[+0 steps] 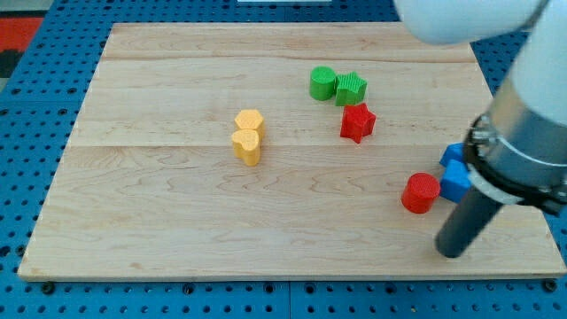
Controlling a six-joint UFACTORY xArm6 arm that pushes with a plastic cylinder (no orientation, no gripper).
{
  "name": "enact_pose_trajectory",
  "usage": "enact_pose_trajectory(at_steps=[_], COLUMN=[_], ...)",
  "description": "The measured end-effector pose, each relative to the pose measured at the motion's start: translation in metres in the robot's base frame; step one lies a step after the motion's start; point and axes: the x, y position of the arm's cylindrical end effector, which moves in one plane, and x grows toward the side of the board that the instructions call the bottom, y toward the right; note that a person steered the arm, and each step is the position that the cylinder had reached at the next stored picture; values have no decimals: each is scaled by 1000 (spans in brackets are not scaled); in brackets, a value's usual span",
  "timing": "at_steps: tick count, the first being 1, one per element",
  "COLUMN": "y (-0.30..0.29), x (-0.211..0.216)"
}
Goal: Push the red circle into the red star
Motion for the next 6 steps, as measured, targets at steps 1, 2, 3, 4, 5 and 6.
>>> enact_pose_trajectory(at_steps=[1, 2, 3, 4, 5, 6], y=[-1, 7, 3, -34, -21, 5], x=[-22, -29, -67, -116, -122, -125])
